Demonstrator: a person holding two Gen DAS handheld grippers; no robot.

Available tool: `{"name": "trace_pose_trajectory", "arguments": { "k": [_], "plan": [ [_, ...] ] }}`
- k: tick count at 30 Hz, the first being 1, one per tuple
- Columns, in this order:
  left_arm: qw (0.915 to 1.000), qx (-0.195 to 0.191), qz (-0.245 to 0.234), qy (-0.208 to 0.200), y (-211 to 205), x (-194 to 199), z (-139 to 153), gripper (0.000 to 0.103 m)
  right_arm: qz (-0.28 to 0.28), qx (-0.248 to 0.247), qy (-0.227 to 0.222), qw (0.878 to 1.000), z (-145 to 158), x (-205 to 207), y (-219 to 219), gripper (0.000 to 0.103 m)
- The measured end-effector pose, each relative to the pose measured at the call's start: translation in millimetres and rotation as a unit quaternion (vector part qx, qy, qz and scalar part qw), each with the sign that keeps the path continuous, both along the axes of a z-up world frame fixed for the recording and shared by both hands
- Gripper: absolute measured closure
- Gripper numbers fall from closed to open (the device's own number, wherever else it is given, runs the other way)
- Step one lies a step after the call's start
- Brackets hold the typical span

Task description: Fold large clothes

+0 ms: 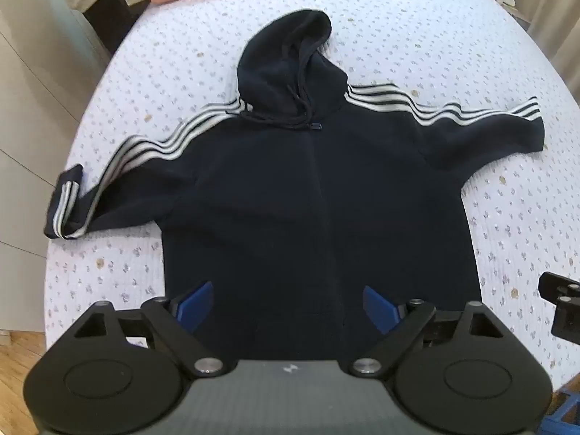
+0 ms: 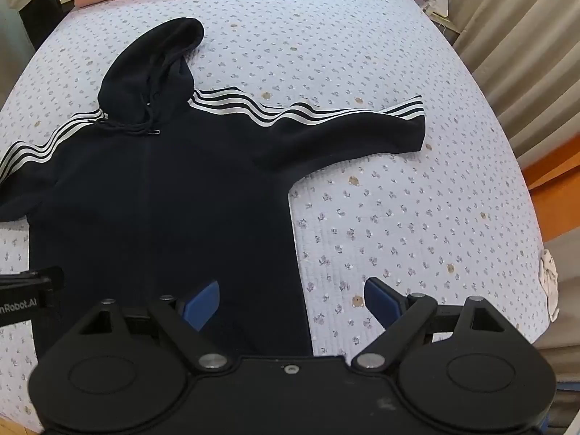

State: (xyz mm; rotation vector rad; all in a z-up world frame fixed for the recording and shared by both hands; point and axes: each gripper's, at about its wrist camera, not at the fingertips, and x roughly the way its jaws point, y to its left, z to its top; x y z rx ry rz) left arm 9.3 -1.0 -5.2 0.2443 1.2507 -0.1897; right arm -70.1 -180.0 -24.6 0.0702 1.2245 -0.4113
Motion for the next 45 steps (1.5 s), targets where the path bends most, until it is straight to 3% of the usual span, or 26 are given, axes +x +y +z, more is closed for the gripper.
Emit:
{"name": "trace_pose_trajectory", "arguments": {
  "k": [5, 8, 10, 13, 18, 22, 25, 30, 36, 42, 45],
  "plan": [
    [0.9997, -0.002, 0.019, -0.016, -18.6, 3.5, 9.7, 0.011, 0.018, 0.015, -0.031, 0.999, 4.3, 6.2, -12.9, 0.001],
    [0.9991, -0.002, 0.034, -0.025, -28.4, 14.3, 3.1, 0.011, 0.038, 0.013, -0.059, 0.997, -12.9, 10.7, -22.5, 0.001],
    [0.9982, 0.007, 0.041, -0.042, -36.1, 22.3, -9.6, 0.009, 0.034, -0.002, -0.052, 0.998, -43.6, 17.9, -33.4, 0.001],
    [0.9975, -0.002, 0.041, -0.058, -49.6, 33.8, -45.0, 0.008, 0.014, 0.018, -0.038, 0.999, -103.1, 31.7, -60.2, 0.001],
    [0.9951, -0.026, 0.041, -0.086, -72.5, 46.4, -116.0, 0.009, -0.003, 0.023, -0.068, 0.997, -191.3, 52.3, -99.0, 0.001],
    [0.9946, -0.028, 0.039, -0.092, -83.4, 50.3, -161.7, 0.009, -0.004, 0.058, -0.105, 0.993, -231.1, 64.4, -112.7, 0.001],
    [0.9947, -0.022, 0.043, -0.091, -85.4, 52.2, -182.8, 0.011, -0.011, 0.086, -0.089, 0.992, -259.4, 75.9, -111.6, 0.0],
    [0.9958, -0.01, 0.049, -0.077, -84.9, 49.8, -198.9, 0.011, 0.005, 0.052, -0.156, 0.986, -263.8, 57.6, -103.7, 0.0],
    [0.9973, 0.016, 0.018, -0.069, -90.7, 33.7, -213.5, 0.01, 0.022, 0.027, -0.267, 0.963, -282.8, 19.2, -100.4, 0.0],
    [0.9972, 0.029, -0.007, -0.068, -91.5, 22.3, -220.3, 0.011, 0.022, 0.005, -0.289, 0.957, -286.3, 14.3, -95.3, 0.0],
    [0.9969, 0.027, -0.018, -0.072, -91.6, 20.4, -218.4, 0.01, 0.017, 0.023, -0.295, 0.955, -286.9, 15.2, -99.8, 0.0]
  ]
}}
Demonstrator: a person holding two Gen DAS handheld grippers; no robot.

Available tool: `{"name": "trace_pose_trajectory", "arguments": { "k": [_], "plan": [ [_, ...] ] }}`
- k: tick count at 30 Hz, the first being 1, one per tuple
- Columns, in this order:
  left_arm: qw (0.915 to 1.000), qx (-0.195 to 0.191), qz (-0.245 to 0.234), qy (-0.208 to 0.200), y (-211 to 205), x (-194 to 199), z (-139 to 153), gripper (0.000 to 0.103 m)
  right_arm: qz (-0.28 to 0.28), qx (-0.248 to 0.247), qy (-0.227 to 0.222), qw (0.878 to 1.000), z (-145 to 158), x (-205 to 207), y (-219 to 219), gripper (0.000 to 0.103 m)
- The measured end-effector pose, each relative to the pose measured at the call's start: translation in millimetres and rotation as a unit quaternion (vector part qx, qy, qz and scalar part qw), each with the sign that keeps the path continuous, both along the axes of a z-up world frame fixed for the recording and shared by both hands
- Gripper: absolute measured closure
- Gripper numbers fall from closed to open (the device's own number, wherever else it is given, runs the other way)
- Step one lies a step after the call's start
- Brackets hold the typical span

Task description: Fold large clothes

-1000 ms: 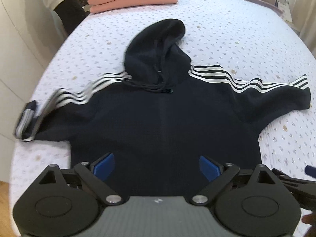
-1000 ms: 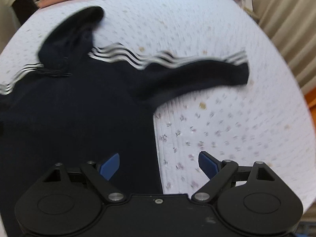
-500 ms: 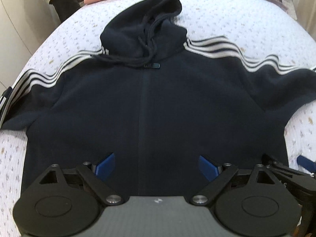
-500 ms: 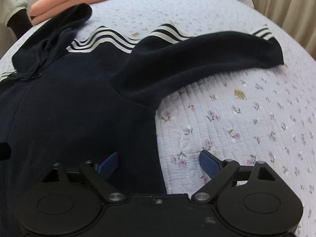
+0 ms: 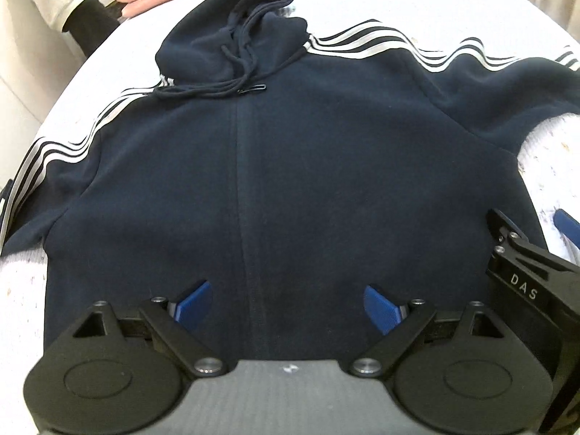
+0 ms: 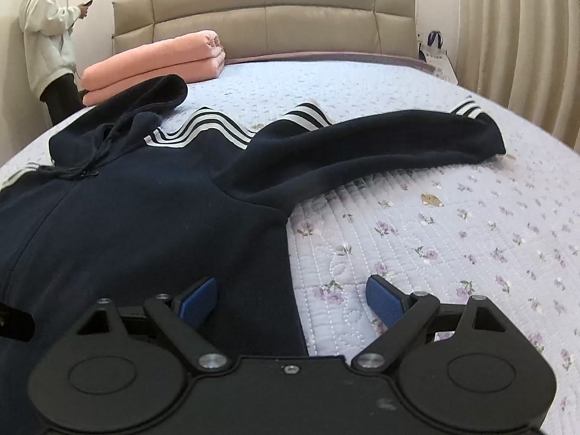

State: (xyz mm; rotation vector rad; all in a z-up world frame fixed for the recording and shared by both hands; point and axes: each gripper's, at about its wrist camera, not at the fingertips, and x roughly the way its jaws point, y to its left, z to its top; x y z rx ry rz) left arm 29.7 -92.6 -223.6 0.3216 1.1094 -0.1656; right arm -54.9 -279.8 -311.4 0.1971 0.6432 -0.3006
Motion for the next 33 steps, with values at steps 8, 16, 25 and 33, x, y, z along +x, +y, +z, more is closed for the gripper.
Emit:
{"name": "trace_pose_trajectory", "arguments": {
  "k": [8, 16, 25, 33],
  "plan": [
    [0.9999, -0.003, -0.017, -0.002, -5.0, -4.4, 1.6, 0.01, -0.003, 0.002, -0.001, 1.0, -0.9, 1.8, 3.2, 0.0],
    [0.9996, 0.002, -0.027, 0.003, -5.0, -8.7, -4.8, 0.011, -0.004, 0.001, -0.001, 1.0, -1.0, 0.9, 3.2, 0.0],
    [0.9998, 0.001, -0.019, 0.004, 3.4, -7.0, -5.8, 0.01, -0.004, 0.001, -0.001, 1.0, -1.9, 0.6, 3.6, 0.0],
    [0.9997, 0.002, -0.023, 0.005, 2.0, -6.6, -8.2, 0.01, -0.005, 0.002, -0.001, 1.0, -1.6, 0.9, 3.6, 0.0]
  ]
}}
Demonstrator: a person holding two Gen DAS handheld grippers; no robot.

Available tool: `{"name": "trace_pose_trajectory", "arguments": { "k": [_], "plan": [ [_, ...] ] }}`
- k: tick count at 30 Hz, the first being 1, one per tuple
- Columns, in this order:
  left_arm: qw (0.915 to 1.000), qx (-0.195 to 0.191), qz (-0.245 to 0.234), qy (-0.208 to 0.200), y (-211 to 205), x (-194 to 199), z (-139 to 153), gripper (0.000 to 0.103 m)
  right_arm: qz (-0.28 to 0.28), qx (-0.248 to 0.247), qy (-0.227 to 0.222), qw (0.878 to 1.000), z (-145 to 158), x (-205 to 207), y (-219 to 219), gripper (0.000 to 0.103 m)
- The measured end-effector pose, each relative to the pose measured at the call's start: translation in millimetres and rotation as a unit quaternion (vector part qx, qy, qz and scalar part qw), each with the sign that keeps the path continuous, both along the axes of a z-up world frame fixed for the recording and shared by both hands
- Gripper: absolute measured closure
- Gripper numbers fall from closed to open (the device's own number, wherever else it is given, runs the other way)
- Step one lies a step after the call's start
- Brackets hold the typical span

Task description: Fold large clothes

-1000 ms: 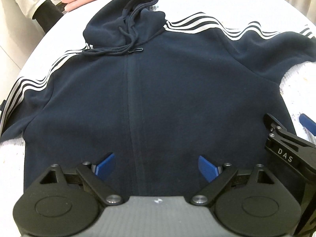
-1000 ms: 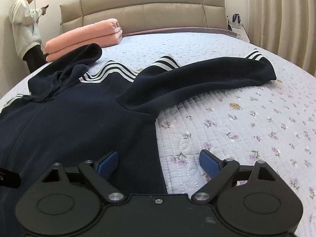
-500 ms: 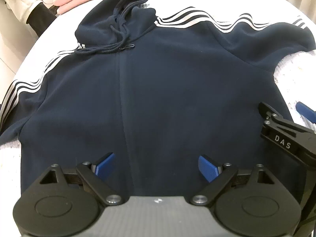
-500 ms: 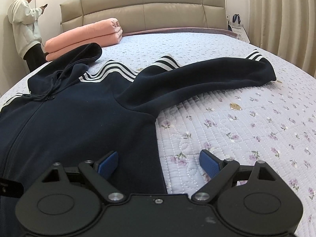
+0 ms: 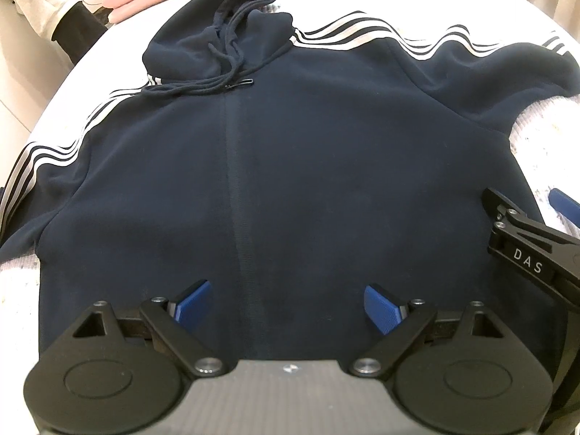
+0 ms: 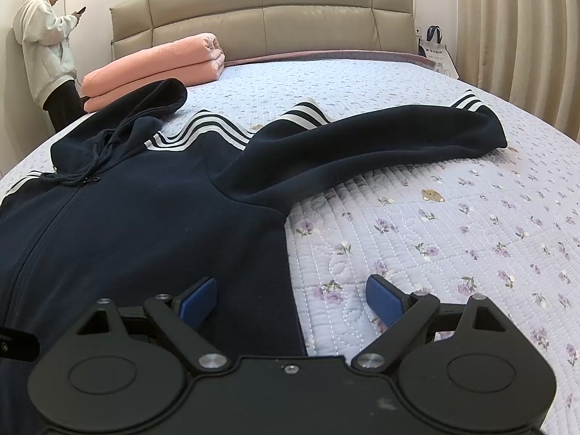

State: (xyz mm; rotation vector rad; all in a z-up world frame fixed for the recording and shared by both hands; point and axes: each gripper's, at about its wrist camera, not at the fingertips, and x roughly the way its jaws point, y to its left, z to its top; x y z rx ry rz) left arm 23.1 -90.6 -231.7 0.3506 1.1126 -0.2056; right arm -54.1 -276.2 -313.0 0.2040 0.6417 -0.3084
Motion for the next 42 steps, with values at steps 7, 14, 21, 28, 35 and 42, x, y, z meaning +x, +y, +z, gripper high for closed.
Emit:
{"name": "trace_pose_trajectory", "arguments": {
  "k": [7, 14, 21, 28, 35, 42],
  "plan": [
    [1.0, 0.001, -0.005, 0.003, -5.1, 0.5, -3.4, 0.011, 0.0, 0.0, 0.0, 1.0, -0.1, -0.1, -0.4, 0.0],
    [1.0, 0.002, -0.005, 0.001, -6.9, 0.9, -4.7, 0.01, 0.0, 0.0, 0.0, 1.0, 0.0, 0.1, -0.2, 0.0],
    [1.0, 0.002, -0.005, 0.0, -8.5, -0.6, -6.0, 0.01, -0.001, 0.0, 0.0, 1.0, 0.1, -0.4, 0.3, 0.0],
    [1.0, 0.001, -0.005, -0.001, -8.7, -0.1, -4.0, 0.01, -0.001, 0.0, 0.0, 1.0, 0.0, -1.1, 0.4, 0.0],
    [1.0, 0.001, -0.004, 0.0, -9.3, 0.3, -4.6, 0.01, -0.001, 0.0, 0.0, 1.0, 0.2, -0.4, 0.2, 0.0],
    [1.0, 0.001, 0.003, 0.002, -9.9, 2.9, -3.0, 0.01, -0.001, -0.002, -0.001, 1.0, 0.0, -1.0, 1.0, 0.0]
  ]
}}
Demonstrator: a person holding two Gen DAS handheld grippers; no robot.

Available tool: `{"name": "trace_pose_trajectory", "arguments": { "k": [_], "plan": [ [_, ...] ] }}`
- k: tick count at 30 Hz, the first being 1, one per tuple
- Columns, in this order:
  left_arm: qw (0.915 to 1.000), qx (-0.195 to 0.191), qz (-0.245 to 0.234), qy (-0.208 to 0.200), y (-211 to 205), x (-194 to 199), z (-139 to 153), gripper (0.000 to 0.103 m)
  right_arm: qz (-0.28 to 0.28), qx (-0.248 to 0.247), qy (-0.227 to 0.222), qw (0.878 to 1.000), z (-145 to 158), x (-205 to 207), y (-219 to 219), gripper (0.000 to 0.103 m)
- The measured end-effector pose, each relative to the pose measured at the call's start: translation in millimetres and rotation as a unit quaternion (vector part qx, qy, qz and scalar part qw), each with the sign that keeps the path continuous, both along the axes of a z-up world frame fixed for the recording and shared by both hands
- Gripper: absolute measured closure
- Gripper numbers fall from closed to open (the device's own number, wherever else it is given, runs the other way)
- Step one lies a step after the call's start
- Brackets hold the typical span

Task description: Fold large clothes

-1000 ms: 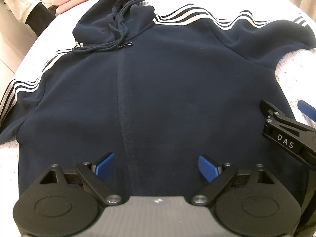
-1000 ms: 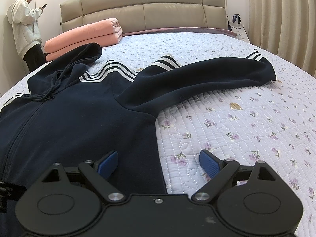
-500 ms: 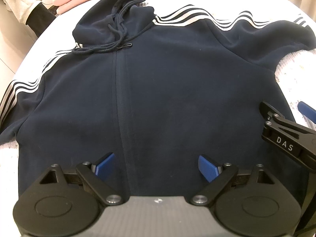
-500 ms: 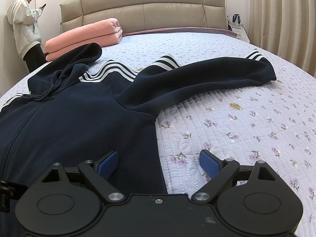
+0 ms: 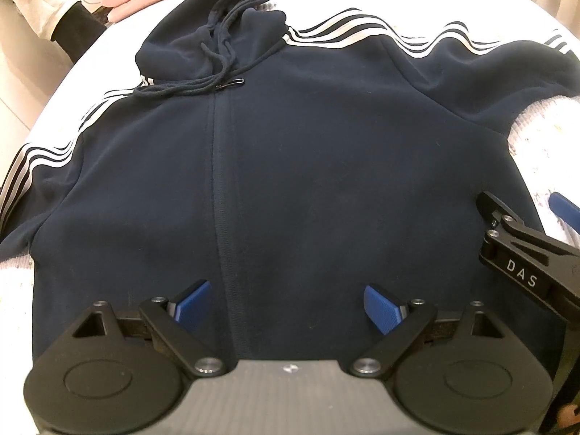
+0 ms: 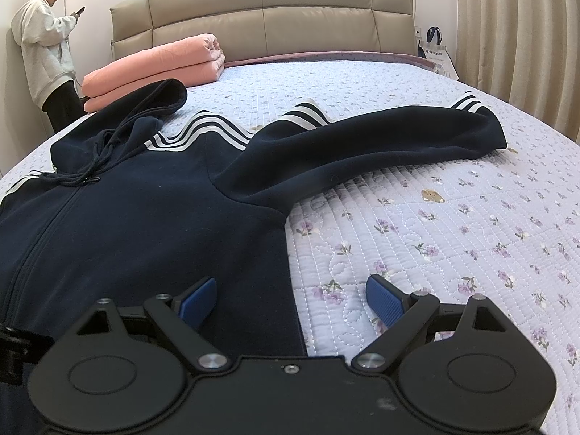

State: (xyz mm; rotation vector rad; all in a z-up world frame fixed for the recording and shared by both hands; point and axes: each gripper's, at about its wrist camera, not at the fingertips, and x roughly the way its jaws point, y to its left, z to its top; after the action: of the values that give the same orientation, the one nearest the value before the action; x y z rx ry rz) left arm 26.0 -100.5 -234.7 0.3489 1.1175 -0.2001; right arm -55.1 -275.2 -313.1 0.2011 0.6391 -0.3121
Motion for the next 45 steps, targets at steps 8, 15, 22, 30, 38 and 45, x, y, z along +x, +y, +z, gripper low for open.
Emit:
{"name": "trace_pose_trajectory", "arguments": {
  "k": [8, 15, 22, 30, 38, 45],
  "plan": [
    [0.9998, -0.006, 0.018, -0.004, -5.1, 5.9, 12.1, 0.01, 0.013, 0.036, 0.043, 0.998, 14.2, 2.4, -7.7, 0.0],
    [0.9986, -0.02, 0.045, -0.018, -22.2, 21.8, 33.7, 0.01, 0.043, 0.065, 0.167, 0.983, 33.0, 34.0, -17.2, 0.0],
    [0.9971, -0.03, 0.06, -0.036, -48.2, 35.5, 52.8, 0.01, 0.028, 0.079, 0.175, 0.981, 65.6, 42.1, -63.2, 0.0],
    [0.9944, -0.054, 0.066, -0.062, -77.0, 61.6, 70.2, 0.011, -0.044, 0.044, 0.087, 0.994, 101.0, 49.2, -217.9, 0.0],
    [0.9958, -0.045, 0.057, -0.056, -103.2, 83.3, 58.9, 0.011, -0.089, 0.141, 0.071, 0.984, 67.5, 91.6, -362.3, 0.001],
    [0.9976, -0.029, 0.047, -0.042, -118.5, 90.0, 43.4, 0.011, -0.078, 0.244, 0.058, 0.965, 29.1, 131.0, -398.4, 0.003]
  ]
}}
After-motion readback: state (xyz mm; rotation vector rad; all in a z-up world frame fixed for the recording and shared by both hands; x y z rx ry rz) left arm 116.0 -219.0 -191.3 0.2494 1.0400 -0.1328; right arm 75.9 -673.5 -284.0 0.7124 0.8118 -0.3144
